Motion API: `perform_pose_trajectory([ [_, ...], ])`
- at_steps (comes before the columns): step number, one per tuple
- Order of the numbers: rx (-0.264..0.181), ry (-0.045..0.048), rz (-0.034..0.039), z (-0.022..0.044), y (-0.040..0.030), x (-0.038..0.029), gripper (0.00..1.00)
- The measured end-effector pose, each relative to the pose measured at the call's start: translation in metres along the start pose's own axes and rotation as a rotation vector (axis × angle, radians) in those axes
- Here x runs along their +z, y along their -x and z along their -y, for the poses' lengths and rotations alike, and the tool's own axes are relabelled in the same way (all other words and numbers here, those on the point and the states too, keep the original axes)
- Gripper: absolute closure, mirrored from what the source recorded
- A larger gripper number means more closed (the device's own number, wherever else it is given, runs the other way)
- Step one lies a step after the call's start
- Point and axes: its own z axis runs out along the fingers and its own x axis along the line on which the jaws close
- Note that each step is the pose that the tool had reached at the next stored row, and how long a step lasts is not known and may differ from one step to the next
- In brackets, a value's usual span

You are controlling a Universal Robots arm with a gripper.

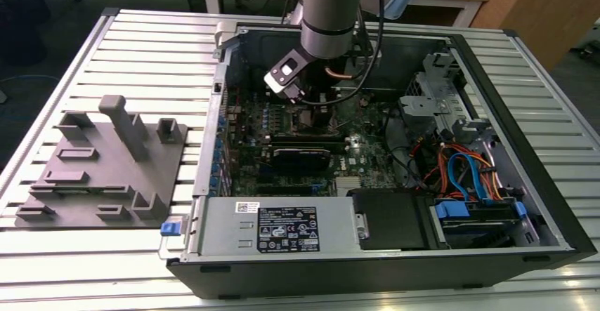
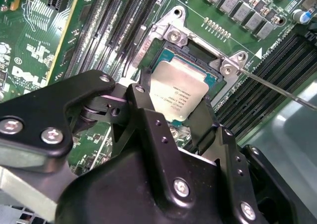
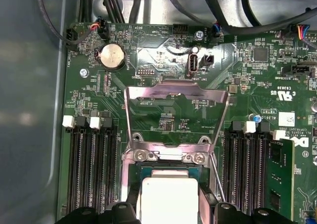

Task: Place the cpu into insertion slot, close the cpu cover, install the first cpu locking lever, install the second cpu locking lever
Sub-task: 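Place the cpu into insertion slot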

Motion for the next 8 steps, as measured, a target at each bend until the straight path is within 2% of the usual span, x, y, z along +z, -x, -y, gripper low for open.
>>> perform_pose_trajectory([
  [8, 0.000, 0.0003, -0.0009, 0.0005, 0.0000, 0.0021, 0.46],
])
